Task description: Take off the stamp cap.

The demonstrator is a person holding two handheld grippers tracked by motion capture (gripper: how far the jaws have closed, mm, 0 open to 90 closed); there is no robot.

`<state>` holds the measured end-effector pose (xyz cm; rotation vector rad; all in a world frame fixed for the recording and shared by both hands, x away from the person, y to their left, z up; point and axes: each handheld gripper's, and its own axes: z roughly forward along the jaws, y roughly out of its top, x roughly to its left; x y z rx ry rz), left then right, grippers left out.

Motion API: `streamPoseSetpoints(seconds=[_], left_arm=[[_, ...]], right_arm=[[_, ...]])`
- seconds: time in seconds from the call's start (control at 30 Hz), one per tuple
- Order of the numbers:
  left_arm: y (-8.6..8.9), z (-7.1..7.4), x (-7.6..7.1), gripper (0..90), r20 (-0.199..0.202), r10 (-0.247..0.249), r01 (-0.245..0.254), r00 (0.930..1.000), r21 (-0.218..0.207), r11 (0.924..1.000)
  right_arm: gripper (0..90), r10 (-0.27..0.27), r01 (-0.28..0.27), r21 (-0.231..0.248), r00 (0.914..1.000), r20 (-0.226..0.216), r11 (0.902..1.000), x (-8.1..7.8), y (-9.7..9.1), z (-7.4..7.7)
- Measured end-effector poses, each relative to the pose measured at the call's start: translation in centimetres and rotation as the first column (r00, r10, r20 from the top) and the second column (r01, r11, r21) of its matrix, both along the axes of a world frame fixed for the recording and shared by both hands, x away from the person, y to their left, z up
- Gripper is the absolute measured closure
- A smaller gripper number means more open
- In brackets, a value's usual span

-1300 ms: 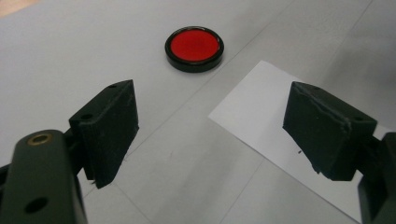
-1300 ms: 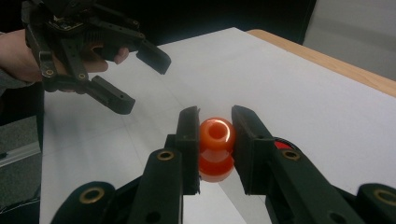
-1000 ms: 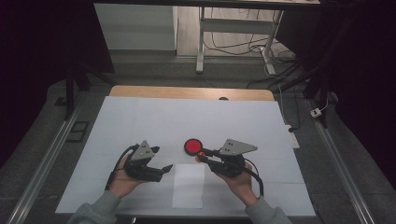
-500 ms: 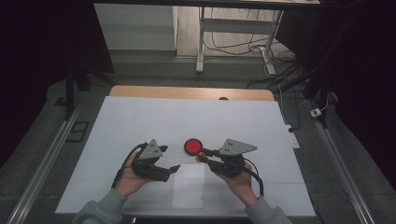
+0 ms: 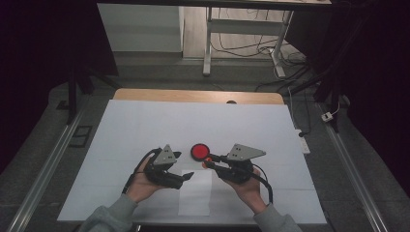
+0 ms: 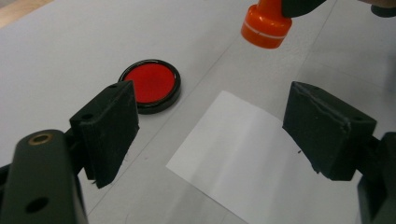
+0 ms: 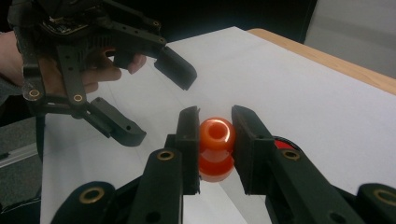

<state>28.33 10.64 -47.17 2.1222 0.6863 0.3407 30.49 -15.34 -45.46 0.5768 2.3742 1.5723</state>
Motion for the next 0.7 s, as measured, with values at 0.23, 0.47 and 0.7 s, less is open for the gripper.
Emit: streamPoseSetpoints(seconds=[0.23, 0.47, 0.7], left_arm=[[-0.8, 0.0, 0.2, 18.1, -0.002, -0.014, 0.014, 0.9999, 0.003, 0.9999], [-1.5, 0.0, 0.4, 18.1, -0.002, -0.029, 0.029, 0.9996, 0.005, 0.9996], [-2.3, -0.1, 0.4, 18.2, -0.005, -0.043, 0.043, 0.9991, 0.011, 0.9990]], right_arm=[[72.0, 0.005, -0.005, 0.000, 1.0000, -0.005, 1.0000, 0.0, 0.1, -0.1], [72.1, 0.007, -0.007, 0.001, 1.0000, -0.004, 1.0000, 0.0, 0.2, -0.1], [72.0, 0.013, -0.013, 0.003, 0.9999, -0.010, 0.9999, 0.0, 0.3, -0.2]])
